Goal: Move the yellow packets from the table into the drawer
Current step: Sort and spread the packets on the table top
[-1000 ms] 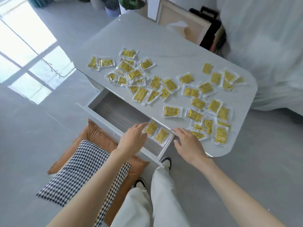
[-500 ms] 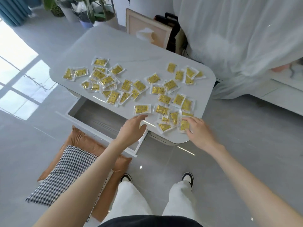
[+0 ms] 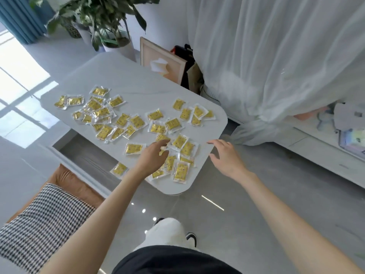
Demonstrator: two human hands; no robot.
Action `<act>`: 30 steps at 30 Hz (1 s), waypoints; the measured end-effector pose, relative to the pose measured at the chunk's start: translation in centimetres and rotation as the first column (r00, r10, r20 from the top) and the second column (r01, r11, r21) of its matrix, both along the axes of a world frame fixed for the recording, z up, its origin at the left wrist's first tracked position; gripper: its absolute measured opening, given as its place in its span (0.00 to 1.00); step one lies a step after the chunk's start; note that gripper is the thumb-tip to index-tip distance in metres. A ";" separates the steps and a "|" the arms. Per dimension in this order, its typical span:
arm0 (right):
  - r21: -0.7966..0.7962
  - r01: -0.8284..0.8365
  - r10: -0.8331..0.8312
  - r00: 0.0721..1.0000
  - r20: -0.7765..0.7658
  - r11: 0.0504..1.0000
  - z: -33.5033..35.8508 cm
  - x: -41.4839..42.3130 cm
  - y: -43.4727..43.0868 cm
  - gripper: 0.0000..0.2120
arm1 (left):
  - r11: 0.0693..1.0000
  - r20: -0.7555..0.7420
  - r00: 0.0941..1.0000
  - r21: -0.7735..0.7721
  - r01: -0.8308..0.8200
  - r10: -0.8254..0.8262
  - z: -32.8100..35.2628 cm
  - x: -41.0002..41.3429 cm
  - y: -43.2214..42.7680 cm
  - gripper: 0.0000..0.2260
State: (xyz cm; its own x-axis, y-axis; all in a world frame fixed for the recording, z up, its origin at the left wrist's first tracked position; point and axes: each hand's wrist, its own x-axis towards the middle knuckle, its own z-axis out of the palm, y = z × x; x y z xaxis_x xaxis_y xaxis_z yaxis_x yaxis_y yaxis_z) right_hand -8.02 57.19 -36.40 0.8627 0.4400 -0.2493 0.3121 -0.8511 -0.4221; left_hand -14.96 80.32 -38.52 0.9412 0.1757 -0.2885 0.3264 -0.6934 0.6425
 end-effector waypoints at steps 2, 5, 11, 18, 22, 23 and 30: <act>0.001 -0.004 0.004 1.000 0.003 1.000 0.2 2.3 -0.9 0.20 | 1.000 0.016 1.000 -0.001 -0.013 0.013 0.1 1.9 -0.8 0.19; -0.012 -0.029 0.028 1.000 -0.009 1.000 0.3 6.3 -1.5 0.21 | 0.998 0.021 0.998 -0.025 -0.054 0.055 -0.3 5.2 -1.4 0.19; -0.030 -0.041 0.039 0.998 -0.053 0.999 -1.2 15.8 -1.7 0.21 | 0.985 -0.013 0.991 -0.112 -0.133 0.133 -2.9 13.5 -2.1 0.18; -0.008 -0.018 0.017 0.986 -0.168 1.000 -3.3 26.0 -1.7 0.21 | 0.948 -0.116 0.966 -0.197 -0.250 0.231 -5.1 23.6 -3.2 0.18; -0.008 0.014 -0.015 0.962 -0.274 1.000 -5.5 31.0 -0.9 0.21 | 0.928 -0.142 0.949 -0.211 -0.306 0.281 -6.2 27.6 -3.6 0.17; -0.005 0.019 -0.020 0.955 -0.295 1.000 -6.2 32.1 -0.6 0.21 | 0.922 -0.143 0.943 -0.211 -0.324 0.299 -6.6 28.3 -3.7 0.17; 0.021 0.032 -0.020 0.908 -0.420 0.999 -12.8 40.1 2.7 0.19 | 0.844 -0.220 0.864 -0.209 -0.494 0.452 -11.5 32.4 -4.1 0.17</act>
State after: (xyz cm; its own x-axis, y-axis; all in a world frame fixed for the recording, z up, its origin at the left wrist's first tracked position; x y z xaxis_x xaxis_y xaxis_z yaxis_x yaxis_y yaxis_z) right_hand 32.07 59.86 -49.21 0.6924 0.4306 -0.5789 0.0796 -0.8430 -0.5319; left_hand 17.46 76.22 -50.03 0.7003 0.4901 -0.5190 0.6838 -0.2518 0.6848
